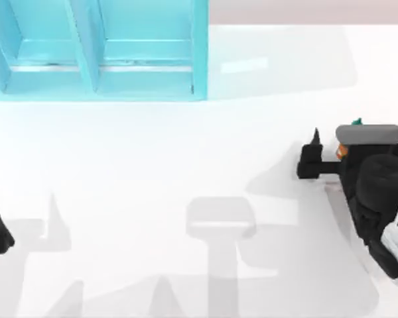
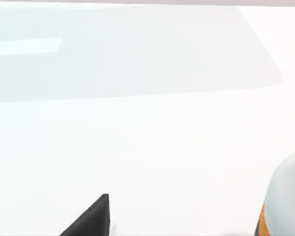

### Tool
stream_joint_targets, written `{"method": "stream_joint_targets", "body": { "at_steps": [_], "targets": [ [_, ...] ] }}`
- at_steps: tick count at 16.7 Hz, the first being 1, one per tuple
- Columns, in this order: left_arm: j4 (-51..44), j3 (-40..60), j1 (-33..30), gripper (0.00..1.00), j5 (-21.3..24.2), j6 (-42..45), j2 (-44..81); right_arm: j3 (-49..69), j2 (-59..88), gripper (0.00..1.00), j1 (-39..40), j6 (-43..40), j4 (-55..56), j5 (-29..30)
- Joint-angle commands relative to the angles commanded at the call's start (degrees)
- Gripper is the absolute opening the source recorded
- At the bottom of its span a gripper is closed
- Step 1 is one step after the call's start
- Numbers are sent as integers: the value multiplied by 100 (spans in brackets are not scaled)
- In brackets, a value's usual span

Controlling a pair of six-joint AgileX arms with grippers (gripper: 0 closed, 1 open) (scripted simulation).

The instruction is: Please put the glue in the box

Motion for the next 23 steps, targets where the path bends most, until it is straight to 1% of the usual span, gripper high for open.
{"method": "stream_joint_targets", "body": {
  "at_steps": [11,12,21,23],
  "targets": [
    [0,0,0,100,0,0,0,0,0,2,0,0,0,0],
    [0,0,0,100,0,0,0,0,0,0,0,0,0,0],
    [0,0,0,100,0,0,0,-8,-18,0,7,5,-14,1],
    [0,0,0,100,0,0,0,-26,-220,0,4,7,-220,-6]
  ]
}}
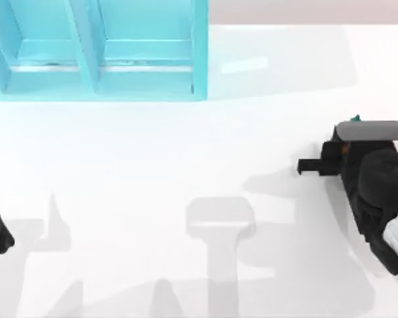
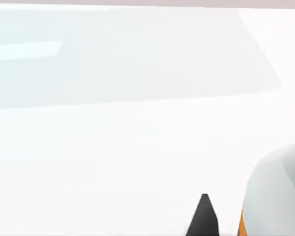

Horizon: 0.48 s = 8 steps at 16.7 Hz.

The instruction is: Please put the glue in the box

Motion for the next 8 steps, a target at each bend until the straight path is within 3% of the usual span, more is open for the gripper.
{"method": "stream_joint_targets", "body": {
  "at_steps": [8],
  "targets": [
    [0,0,0,100,0,0,0,-72,-2046,0,5,7,-1933,-21]
  ]
}}
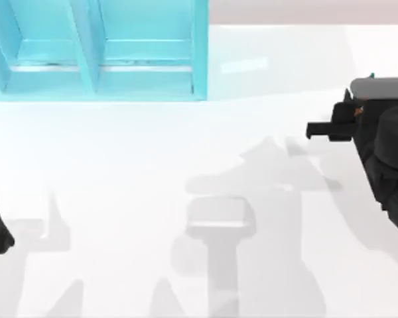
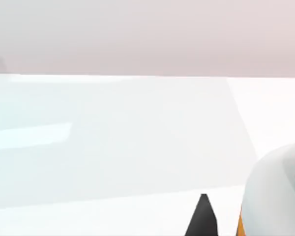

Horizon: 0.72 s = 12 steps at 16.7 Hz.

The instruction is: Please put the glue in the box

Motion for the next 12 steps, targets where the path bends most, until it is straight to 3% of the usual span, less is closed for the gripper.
{"method": "stream_joint_targets", "body": {
  "at_steps": [8,12],
  "targets": [
    [0,0,0,100,0,0,0,7,-472,0,2,15,-481,-3],
    [0,0,0,100,0,0,0,473,-438,0,-184,560,-770,-322]
  ]
}}
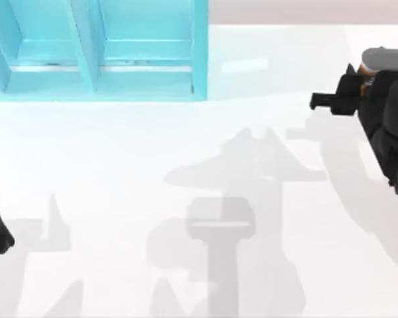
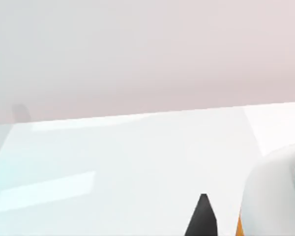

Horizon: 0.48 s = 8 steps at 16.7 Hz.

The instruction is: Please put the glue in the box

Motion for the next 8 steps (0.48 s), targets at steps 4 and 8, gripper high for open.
{"method": "stream_joint_targets", "body": {
  "at_steps": [4,8],
  "targets": [
    [0,0,0,100,0,0,0,1062,184,0,-493,1520,-902,-790],
    [0,0,0,100,0,0,0,2371,451,0,-1301,3960,-2430,-1947]
  ]
}}
